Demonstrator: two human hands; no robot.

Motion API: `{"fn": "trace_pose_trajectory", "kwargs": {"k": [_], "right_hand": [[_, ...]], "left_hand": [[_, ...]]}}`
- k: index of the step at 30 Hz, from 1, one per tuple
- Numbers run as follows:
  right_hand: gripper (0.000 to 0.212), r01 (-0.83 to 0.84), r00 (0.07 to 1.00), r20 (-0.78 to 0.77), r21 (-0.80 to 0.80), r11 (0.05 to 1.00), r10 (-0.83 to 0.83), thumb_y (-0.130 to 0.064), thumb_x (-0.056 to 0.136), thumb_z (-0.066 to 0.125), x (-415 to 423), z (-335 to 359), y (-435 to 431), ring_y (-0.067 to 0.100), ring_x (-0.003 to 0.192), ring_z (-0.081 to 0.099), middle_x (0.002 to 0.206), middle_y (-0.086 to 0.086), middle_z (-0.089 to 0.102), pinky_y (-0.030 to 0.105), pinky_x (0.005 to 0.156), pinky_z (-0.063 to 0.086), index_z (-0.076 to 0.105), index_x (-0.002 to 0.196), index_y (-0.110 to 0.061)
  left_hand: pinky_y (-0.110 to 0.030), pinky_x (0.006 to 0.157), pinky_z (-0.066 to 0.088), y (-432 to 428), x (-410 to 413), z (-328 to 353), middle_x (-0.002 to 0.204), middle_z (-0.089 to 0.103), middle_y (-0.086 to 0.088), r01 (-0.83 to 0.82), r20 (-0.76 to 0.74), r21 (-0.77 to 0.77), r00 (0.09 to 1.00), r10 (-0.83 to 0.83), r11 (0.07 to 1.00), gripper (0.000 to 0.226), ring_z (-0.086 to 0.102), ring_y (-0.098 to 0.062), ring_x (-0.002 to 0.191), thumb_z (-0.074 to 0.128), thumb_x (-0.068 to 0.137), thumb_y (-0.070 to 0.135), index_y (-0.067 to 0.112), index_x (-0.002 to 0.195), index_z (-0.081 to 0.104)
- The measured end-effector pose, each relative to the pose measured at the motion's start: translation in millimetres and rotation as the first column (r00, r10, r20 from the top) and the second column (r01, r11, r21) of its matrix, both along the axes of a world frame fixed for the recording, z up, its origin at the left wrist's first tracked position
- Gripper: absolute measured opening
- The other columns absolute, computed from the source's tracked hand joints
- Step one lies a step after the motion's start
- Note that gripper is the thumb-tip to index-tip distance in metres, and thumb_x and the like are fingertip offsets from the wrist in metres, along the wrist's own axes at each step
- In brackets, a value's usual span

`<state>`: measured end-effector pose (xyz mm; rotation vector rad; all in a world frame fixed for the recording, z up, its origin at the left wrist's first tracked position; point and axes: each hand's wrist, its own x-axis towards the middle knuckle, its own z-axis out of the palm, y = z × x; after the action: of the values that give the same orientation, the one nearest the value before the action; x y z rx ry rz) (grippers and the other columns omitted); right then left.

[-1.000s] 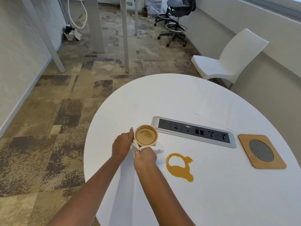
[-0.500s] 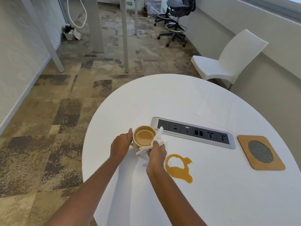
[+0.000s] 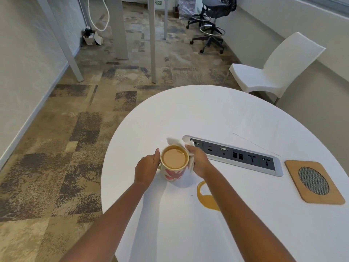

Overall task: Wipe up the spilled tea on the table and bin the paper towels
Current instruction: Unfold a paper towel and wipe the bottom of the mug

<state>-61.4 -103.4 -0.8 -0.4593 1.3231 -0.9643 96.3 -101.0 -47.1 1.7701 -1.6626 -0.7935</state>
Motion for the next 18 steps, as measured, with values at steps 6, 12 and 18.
{"fn": "trace_pose_trajectory", "kwargs": {"k": [6,12,18], "right_hand": [[0.031,-0.312,0.949,-0.038,0.032,0.949,0.313,-0.027,0.096,0.043,-4,-4,-27,0.015,0.064,0.058,0.061,0.002,0.064,0.024,0.063,0.047,0.060,0.076,-0.011],[0.034,-0.527,0.841,-0.087,0.086,0.846,0.533,-0.038,0.096,0.042,-1,-9,-42,0.014,0.074,0.061,0.081,0.002,0.066,0.024,0.069,0.048,0.061,0.090,-0.010],[0.035,-0.362,0.932,-0.013,0.012,0.932,0.362,-0.036,0.098,0.041,-6,-27,-30,0.014,0.075,0.063,0.081,0.003,0.068,0.024,0.070,0.049,0.064,0.087,-0.012]], "left_hand": [[-0.027,0.060,0.034,0,-1,-1,0.059,0.058,-0.011,-0.008,-0.031,-0.007,0.999,0.008,1.000,0.056,0.051,-0.025,0.059,0.031,0.099,0.030,0.011,0.048,0.045],[-0.028,0.061,0.037,0,-2,-4,0.073,0.069,-0.024,-0.031,-0.043,0.002,0.999,0.031,1.000,0.057,0.059,-0.034,0.066,0.031,0.099,0.029,-0.006,0.068,0.063],[-0.029,0.064,0.036,1,-4,-1,0.071,0.067,-0.022,-0.060,-0.081,0.033,0.995,0.063,0.998,0.056,0.056,-0.033,0.067,0.032,0.099,0.031,-0.004,0.064,0.060]]}}
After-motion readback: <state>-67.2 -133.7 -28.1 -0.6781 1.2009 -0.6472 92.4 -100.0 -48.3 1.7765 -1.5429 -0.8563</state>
